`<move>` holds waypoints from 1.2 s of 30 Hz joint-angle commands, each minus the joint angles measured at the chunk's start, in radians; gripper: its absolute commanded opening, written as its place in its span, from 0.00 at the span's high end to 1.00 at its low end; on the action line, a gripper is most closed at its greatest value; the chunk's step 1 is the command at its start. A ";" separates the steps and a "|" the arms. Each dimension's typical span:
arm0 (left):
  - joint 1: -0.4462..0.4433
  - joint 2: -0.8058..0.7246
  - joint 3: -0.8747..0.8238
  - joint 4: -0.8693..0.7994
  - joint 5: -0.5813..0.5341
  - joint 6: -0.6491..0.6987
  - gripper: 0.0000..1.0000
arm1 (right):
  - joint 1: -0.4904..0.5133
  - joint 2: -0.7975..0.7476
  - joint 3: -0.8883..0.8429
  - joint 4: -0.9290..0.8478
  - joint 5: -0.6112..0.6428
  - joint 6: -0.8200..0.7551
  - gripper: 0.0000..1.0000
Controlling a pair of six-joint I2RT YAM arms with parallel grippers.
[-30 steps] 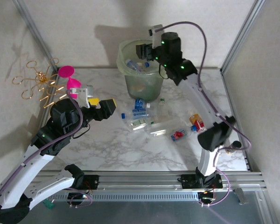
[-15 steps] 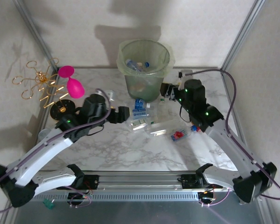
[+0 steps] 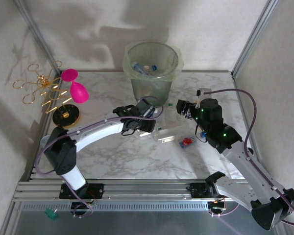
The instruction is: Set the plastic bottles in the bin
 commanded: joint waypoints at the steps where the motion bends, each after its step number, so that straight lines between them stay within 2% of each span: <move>1: -0.001 0.054 0.042 -0.005 -0.072 0.030 0.14 | -0.007 -0.032 -0.019 0.014 -0.003 -0.017 0.21; 10: -0.002 0.208 0.067 0.013 -0.091 0.051 0.15 | -0.011 -0.075 -0.043 0.026 -0.026 -0.033 0.21; 18: -0.011 0.258 0.067 0.034 0.044 0.068 0.18 | -0.012 -0.089 -0.057 0.033 -0.028 -0.045 0.20; 28: -0.029 0.224 -0.001 0.075 0.171 0.047 0.22 | -0.012 -0.105 -0.073 0.036 -0.021 -0.047 0.20; 36: -0.033 0.218 -0.047 0.091 0.200 0.045 0.22 | -0.012 -0.101 -0.070 0.038 -0.029 -0.043 0.20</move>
